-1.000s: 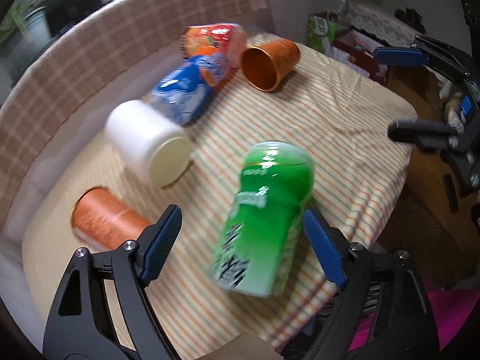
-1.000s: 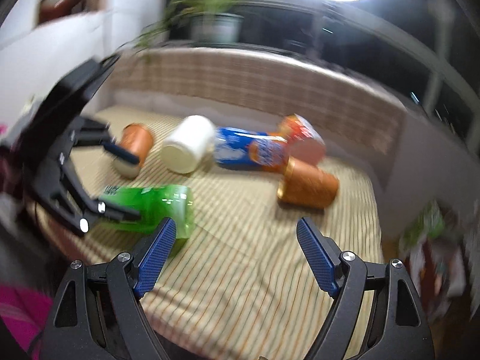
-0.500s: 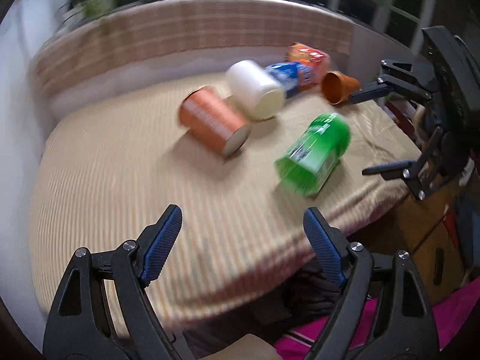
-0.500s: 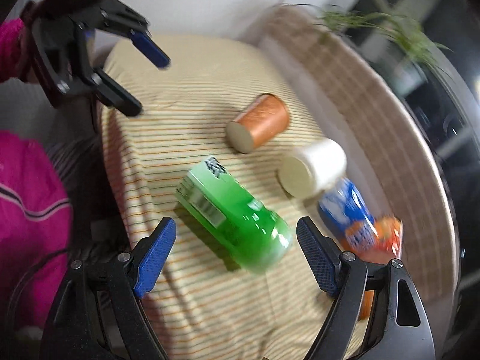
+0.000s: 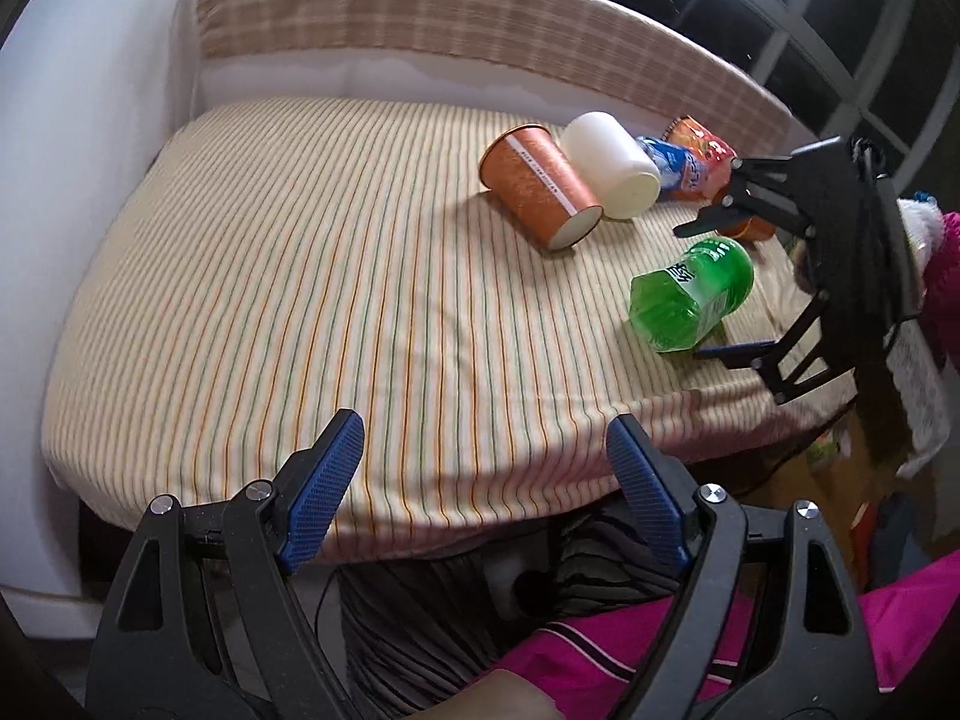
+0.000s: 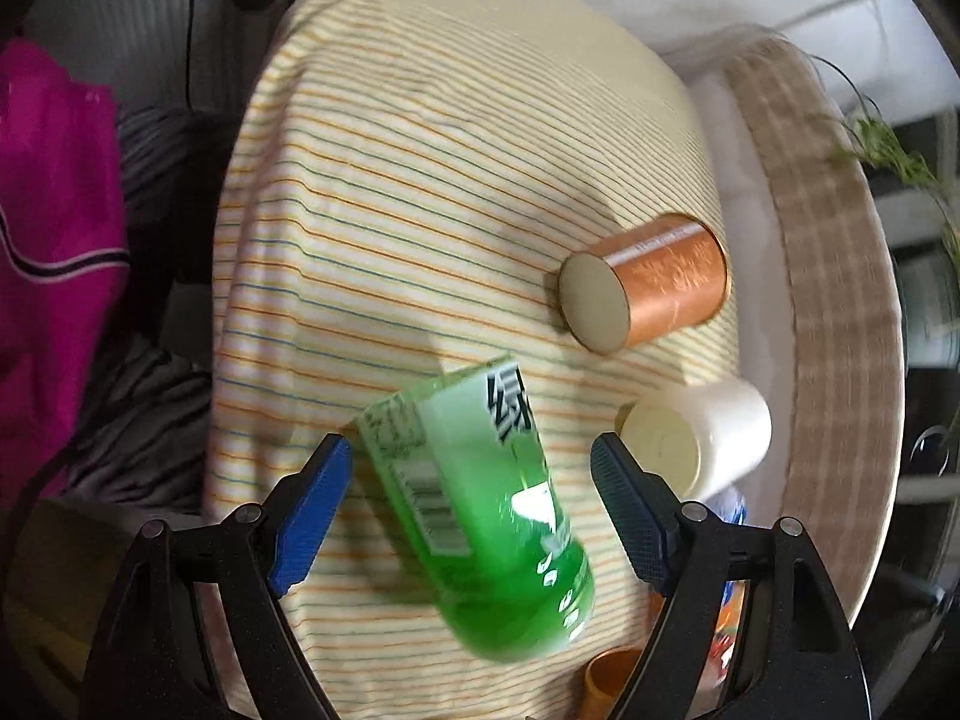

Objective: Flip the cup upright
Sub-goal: 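Close the right tool around the green bottle's base, then lift the green bottle with the right tool and rotate it cap-up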

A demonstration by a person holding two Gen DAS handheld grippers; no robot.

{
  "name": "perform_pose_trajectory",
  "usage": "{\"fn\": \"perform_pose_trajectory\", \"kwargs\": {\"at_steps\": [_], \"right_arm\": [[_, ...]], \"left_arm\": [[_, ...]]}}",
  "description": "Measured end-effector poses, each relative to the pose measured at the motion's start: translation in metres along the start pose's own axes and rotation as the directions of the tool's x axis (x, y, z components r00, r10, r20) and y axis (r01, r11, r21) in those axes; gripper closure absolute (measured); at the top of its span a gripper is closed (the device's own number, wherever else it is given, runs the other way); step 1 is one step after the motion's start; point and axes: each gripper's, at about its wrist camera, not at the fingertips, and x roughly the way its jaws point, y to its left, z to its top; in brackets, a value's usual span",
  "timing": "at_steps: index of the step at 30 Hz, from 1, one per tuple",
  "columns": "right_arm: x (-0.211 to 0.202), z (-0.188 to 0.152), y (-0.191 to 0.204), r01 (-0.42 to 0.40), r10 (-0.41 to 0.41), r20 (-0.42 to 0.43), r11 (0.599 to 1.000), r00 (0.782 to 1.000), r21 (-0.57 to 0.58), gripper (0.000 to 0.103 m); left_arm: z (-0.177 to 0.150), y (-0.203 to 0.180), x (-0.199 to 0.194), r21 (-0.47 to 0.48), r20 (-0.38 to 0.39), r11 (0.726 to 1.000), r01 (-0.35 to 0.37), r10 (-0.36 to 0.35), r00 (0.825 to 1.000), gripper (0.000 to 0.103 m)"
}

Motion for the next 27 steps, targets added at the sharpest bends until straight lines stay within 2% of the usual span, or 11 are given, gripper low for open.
{"fn": "perform_pose_trajectory", "kwargs": {"at_steps": [2,4,5,9,13,16,20,27], "right_arm": [[0.005,0.002,0.0,0.007,-0.007,-0.013,1.0,1.0,-0.021,0.023],[0.01,0.002,0.001,0.013,-0.014,-0.027,0.999,1.0,-0.046,0.034],[0.011,0.002,0.0,0.01,-0.011,-0.032,0.999,0.999,-0.047,0.045],[0.012,-0.002,-0.008,0.001,-0.001,-0.02,1.0,1.0,0.003,0.045],[0.007,-0.008,-0.027,-0.025,0.021,0.029,0.989,0.999,0.144,0.046],[-0.001,-0.015,-0.043,-0.064,0.038,0.095,0.958,0.995,0.281,0.046],[-0.009,-0.028,-0.058,-0.111,0.036,0.176,0.893,0.984,0.436,0.046],[-0.011,-0.042,-0.068,-0.13,-0.013,0.227,0.787,0.974,0.603,0.046]], "left_arm": [[-0.001,0.002,-0.001,-0.006,0.002,1.0,-0.007,0.007,1.0,0.018],[-0.002,0.003,-0.002,-0.002,0.002,1.0,-0.018,0.018,1.0,0.018],[-0.002,0.004,-0.003,0.002,0.003,1.0,-0.025,0.025,1.0,0.018],[-0.001,0.003,-0.002,0.009,0.007,1.0,-0.03,0.03,1.0,0.018],[0.001,0.002,-0.001,0.019,0.016,0.999,-0.027,0.027,1.0,0.018],[0.003,-0.001,0.0,0.028,0.022,0.999,-0.023,0.022,0.999,0.018],[0.008,-0.005,-0.001,0.045,0.04,0.998,-0.035,0.033,0.999,0.018],[0.019,-0.015,-0.005,0.065,0.088,0.996,-0.057,0.051,0.995,0.018]]}}
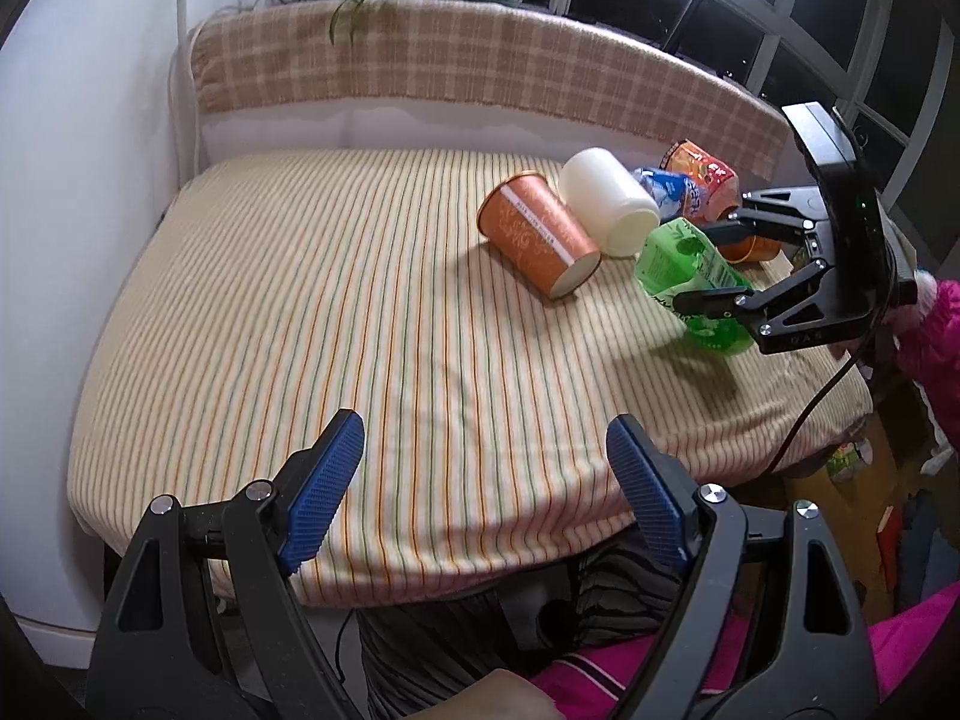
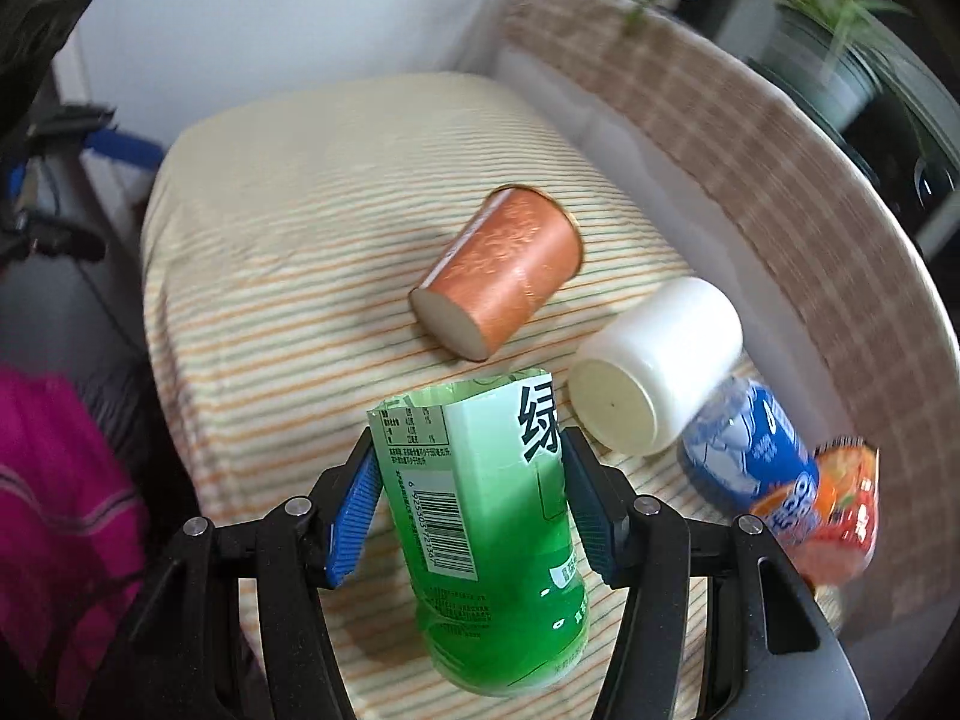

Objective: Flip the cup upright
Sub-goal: 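Lift the green bottle with the right tool and rotate it cap-up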

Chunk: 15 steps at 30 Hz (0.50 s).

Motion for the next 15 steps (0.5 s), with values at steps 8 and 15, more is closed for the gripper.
{"fn": "perform_pose_trajectory", "kwargs": {"at_steps": [8,15], "right_arm": [[-0.018,-0.005,-0.016,-0.012,-0.018,0.12,0.969,0.993,0.246,0.046],[-0.027,-0.014,-0.028,-0.036,-0.09,0.248,0.885,0.965,0.464,0.046]], "left_arm": [[0.012,-0.01,-0.001,0.021,0.046,1.0,-0.007,0.006,0.999,0.018],[0.016,-0.021,-0.004,0.06,0.081,0.998,-0.006,0.001,0.997,0.018]]}}
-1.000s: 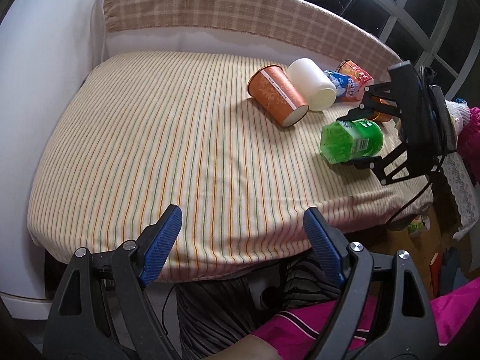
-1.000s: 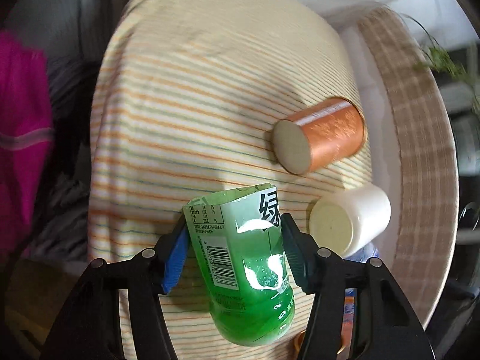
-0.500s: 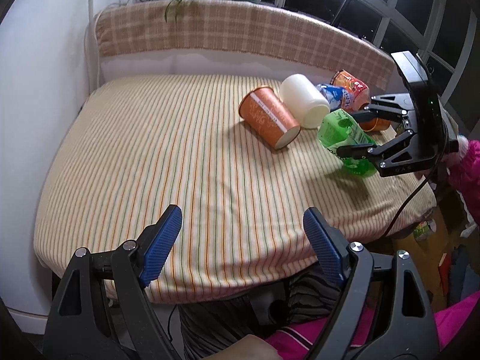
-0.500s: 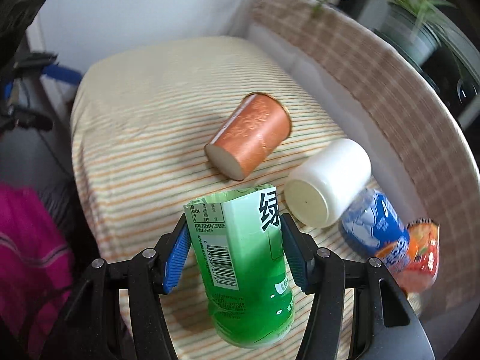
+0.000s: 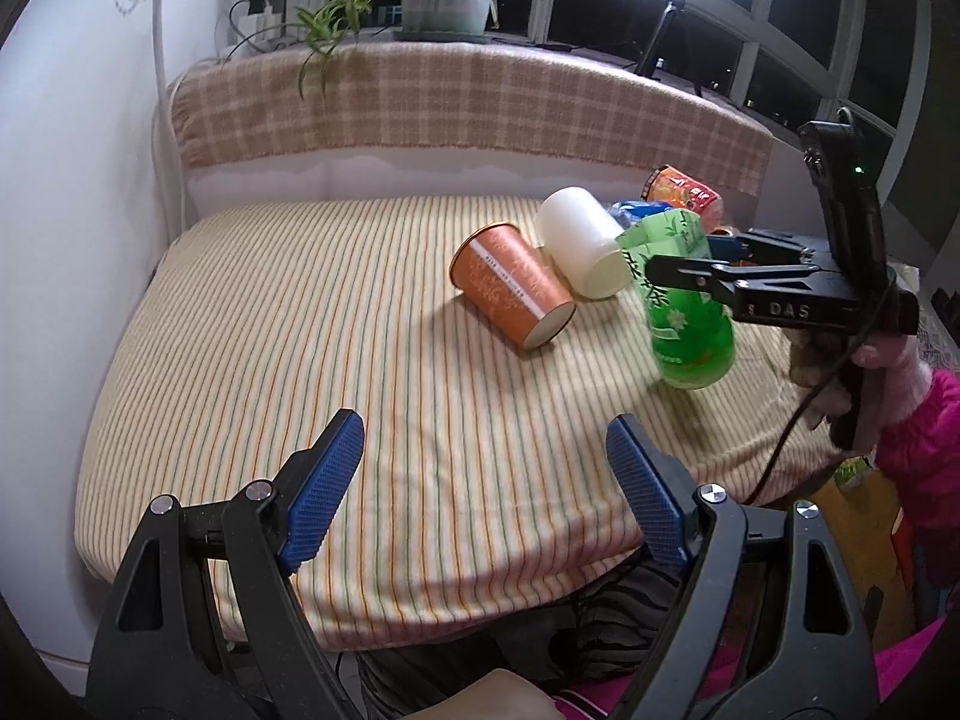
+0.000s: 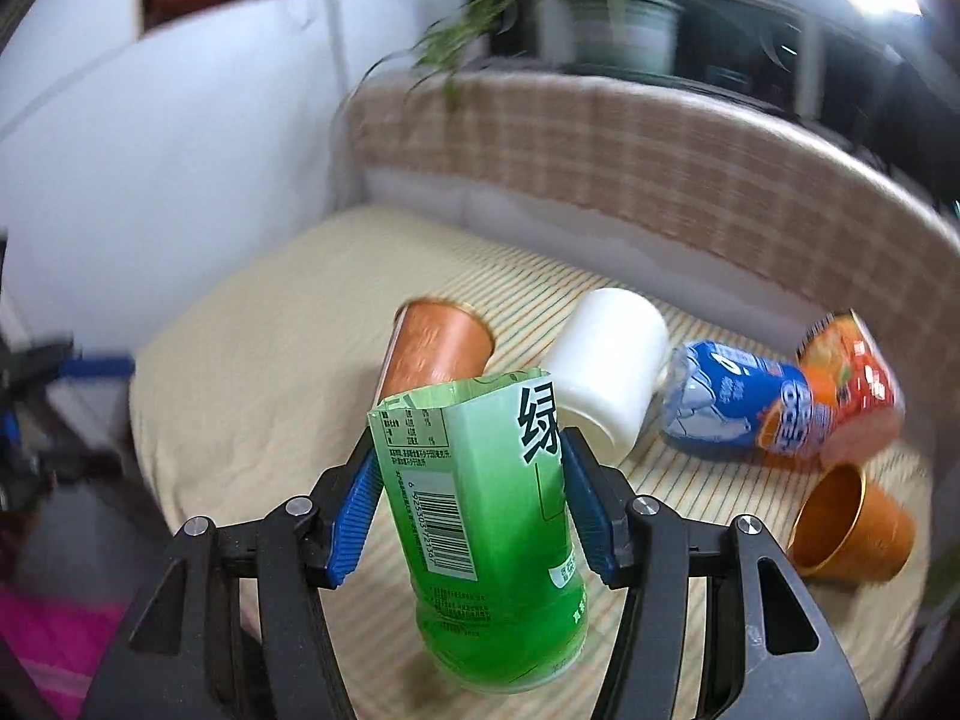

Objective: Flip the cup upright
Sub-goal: 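Lift the green bottle with the right tool and rotate it cap-up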

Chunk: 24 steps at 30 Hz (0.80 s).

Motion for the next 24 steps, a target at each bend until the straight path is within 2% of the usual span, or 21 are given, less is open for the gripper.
{"fn": "perform_pose_trajectory", "kwargs": {"at_steps": [5,9,15,20,24], "right_arm": [[-0.004,-0.006,-0.013,0.002,-0.018,0.094,0.986,0.995,0.169,0.046],[-0.007,-0.012,-0.019,0.044,-0.083,0.145,0.967,0.986,0.252,0.046],[-0.004,-0.02,-0.02,0.085,-0.157,0.208,0.944,0.965,0.32,0.046],[-0.001,-0.031,-0.018,0.114,-0.2,0.229,0.933,0.953,0.341,0.046],[-0.01,-0.036,-0.013,0.131,-0.215,0.223,0.932,0.951,0.339,0.046]], "left_arm": [[-0.001,0.001,-0.001,-0.003,0.006,1.0,0.007,-0.007,1.0,0.018],[-0.002,0.002,-0.001,-0.007,0.004,1.0,0.012,-0.012,1.0,0.018],[-0.002,0.002,-0.002,-0.014,0.013,1.0,0.021,-0.02,1.0,0.018],[-0.002,0.0,-0.004,-0.004,0.017,1.0,0.025,-0.025,1.0,0.018],[-0.002,0.0,-0.004,-0.005,0.019,1.0,0.027,-0.027,0.999,0.018]]}}
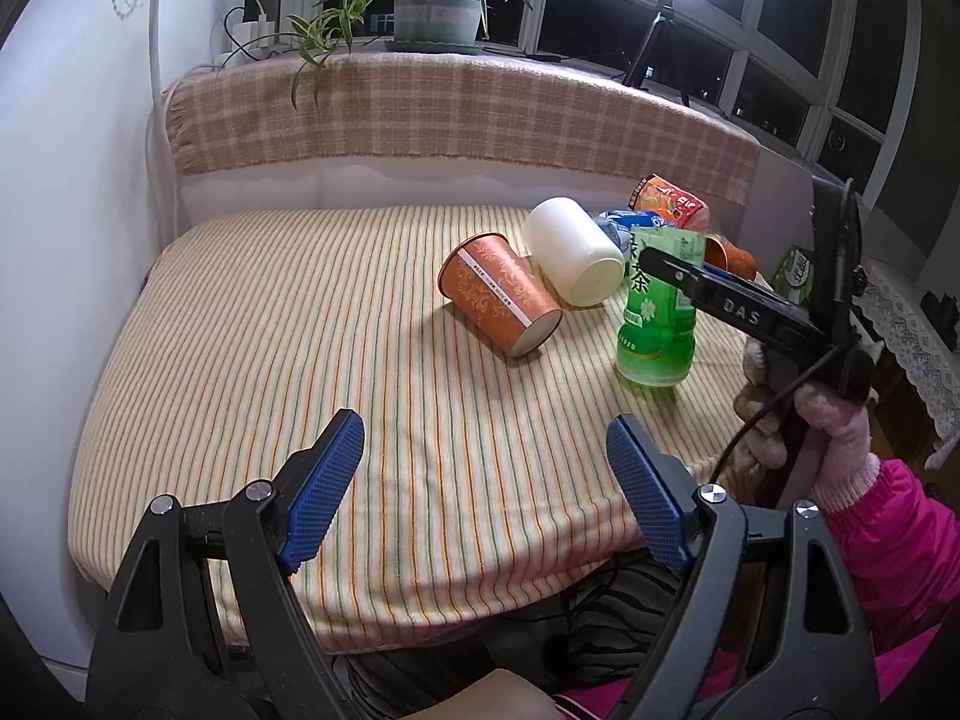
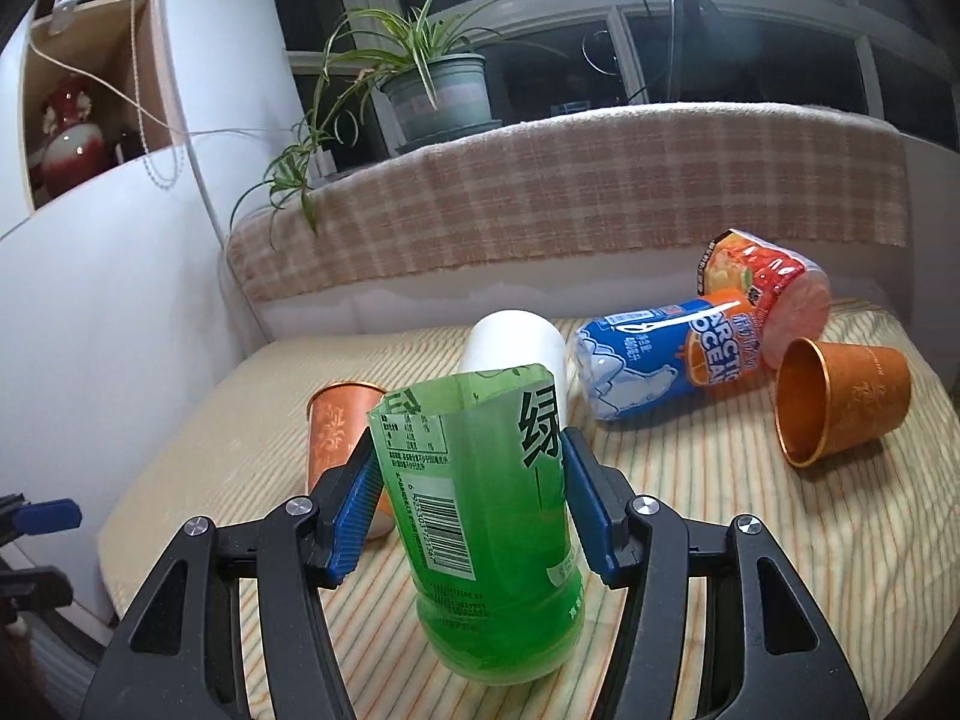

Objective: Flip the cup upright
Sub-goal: 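Lift the green bottle with the right tool and rotate it cap-up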

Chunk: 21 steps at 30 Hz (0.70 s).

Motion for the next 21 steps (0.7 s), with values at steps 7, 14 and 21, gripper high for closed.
{"fn": "perform_pose_trajectory", "kwargs": {"at_steps": [7,14,21], "right_arm": [[-0.019,-0.008,0.007,0.037,-0.038,-0.031,0.999,0.999,-0.011,0.046],[-0.027,-0.01,0.011,0.044,-0.044,-0.066,0.999,0.997,0.003,0.046],[-0.033,-0.012,0.016,0.051,-0.052,-0.068,0.999,0.996,-0.017,0.045]], "left_arm": [[0.002,-0.007,0.0,0.016,0.024,1.0,-0.007,0.007,1.0,0.018],[0.01,-0.015,-0.009,0.023,0.11,0.999,-0.039,0.036,0.993,0.018],[0.017,-0.021,-0.018,0.023,0.211,0.997,-0.071,0.065,0.975,0.018]]}}
